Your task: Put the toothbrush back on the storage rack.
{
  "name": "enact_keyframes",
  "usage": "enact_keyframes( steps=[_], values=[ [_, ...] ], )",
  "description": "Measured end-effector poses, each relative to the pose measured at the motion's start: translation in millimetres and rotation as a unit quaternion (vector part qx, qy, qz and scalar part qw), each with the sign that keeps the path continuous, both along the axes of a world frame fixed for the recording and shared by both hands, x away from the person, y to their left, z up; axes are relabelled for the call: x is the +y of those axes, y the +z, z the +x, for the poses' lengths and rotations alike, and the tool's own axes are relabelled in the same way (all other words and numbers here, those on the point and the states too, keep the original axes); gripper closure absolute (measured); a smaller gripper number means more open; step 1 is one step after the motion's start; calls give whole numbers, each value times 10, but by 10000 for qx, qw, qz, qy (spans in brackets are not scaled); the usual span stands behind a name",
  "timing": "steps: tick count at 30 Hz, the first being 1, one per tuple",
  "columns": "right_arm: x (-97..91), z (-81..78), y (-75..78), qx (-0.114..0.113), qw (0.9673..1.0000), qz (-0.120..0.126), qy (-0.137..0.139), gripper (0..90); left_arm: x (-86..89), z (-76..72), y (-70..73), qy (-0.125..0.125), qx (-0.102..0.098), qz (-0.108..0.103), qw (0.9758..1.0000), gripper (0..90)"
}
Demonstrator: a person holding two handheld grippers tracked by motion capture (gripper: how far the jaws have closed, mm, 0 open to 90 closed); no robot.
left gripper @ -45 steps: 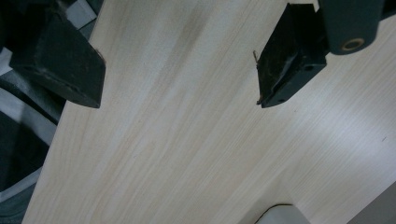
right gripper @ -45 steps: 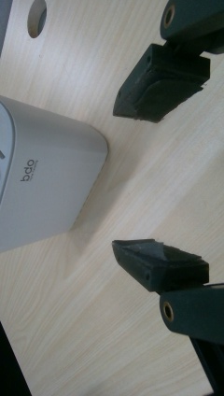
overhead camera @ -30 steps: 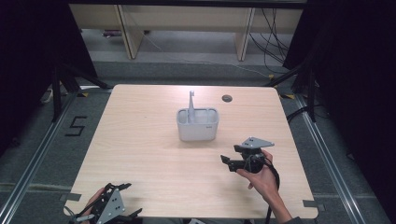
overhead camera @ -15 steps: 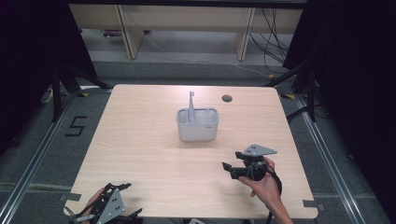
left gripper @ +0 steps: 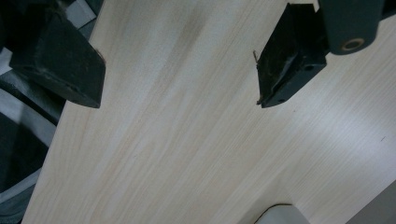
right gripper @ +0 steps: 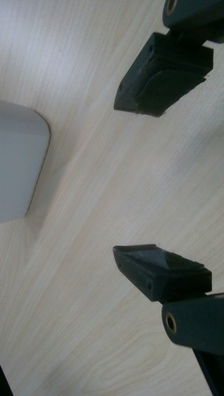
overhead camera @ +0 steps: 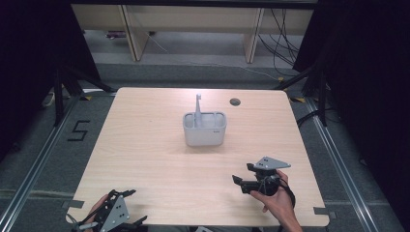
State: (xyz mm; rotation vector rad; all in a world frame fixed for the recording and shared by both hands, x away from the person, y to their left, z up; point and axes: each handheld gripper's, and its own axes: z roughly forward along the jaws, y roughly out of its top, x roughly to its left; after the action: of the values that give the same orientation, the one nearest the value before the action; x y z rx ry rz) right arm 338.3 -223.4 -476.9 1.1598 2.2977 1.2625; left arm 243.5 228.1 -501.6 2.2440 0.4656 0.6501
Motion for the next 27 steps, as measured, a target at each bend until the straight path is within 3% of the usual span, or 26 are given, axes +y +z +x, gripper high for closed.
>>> enact_keyframes(
  steps=[1, 2, 3, 4, 5, 9, 10, 12, 13, 15, 16, 18, 20, 21, 22, 24, 26, 27],
  values=[
    [-3, -20, 1, 64, 10000, 3, -24, 237, -3, -1, -9, -7, -18, -58, 10000, 149],
    [-22, -13, -5, -67, 10000, -67, 23, 218, -3, -1, -9, -7, -18, -58, 10000, 149],
    [-13, -23, -21, -9, 10000, 54, 9, 200, 2, 1, 1, 11, 2, 15, 10000, 149],
    [-31, -30, -18, -64, 10000, -51, -14, 180, 3, 1, 2, 15, 2, 12, 10000, 149],
    [-18, -45, -32, -49, 10000, 11, -86, 171, 4, 1, 3, 1, 5, -1, 10000, 149],
    [-33, -106, -45, -5, 9999, 106, -27, 171, -2, -1, -5, 42, 2, -71, 10000, 149],
    [-54, -113, -41, -61, 10000, -5, 0, 171, -2, -1, -5, 40, 10, -75, 10000, 149],
    [-41, -139, -49, 33, 9999, 117, -51, 170, -2, -2, -8, 41, 13, -80, 10000, 149],
    [-82, -166, -55, -41, 10000, 36, 62, 170, 1, 0, -8, 41, 10, -90, 10000, 149],
    [-105, -209, -59, -17, 10000, 45, 2, 169, -2, 2, -14, 41, -9, -160, 9999, 149],
    [-118, -215, -68, -136, 9999, -7, 15, 169, -2, 2, -14, 41, -9, -160, 9999, 149],
    [-126, -236, -68, -116, 9999, -7, -10, 169, 0, 0, -9, 28, -10, -144, 9999, 149],
    [-142, -300, -66, 74, 9999, 94, -15, 168, 2, 4, -10, 47, -16, -138, 9999, 149],
    [-158, -299, -67, -50, 10000, 24, 6, 168, -2, 2, -15, 46, -5, -183, 9998, 149],
    [-152, -312, -79, 10, 9999, 137, 11, 167, -2, 1, -16, 47, -8, -188, 9998, 149],
    [-173, -333, -69, -6, 10000, -45, 36, 164, 3, 2, -7, 49, -9, -153, 9999, 149],
    [-158, -350, -82, 47, 10000, 32, 3, 164, 2, -2, -8, 53, -5, -200, 9998, 149],
    [-155, -378, -89, 70, 10000, 18, -23, 164, 16, 0, 10, 34, -1, -65, 10000, 149]
  ],
)
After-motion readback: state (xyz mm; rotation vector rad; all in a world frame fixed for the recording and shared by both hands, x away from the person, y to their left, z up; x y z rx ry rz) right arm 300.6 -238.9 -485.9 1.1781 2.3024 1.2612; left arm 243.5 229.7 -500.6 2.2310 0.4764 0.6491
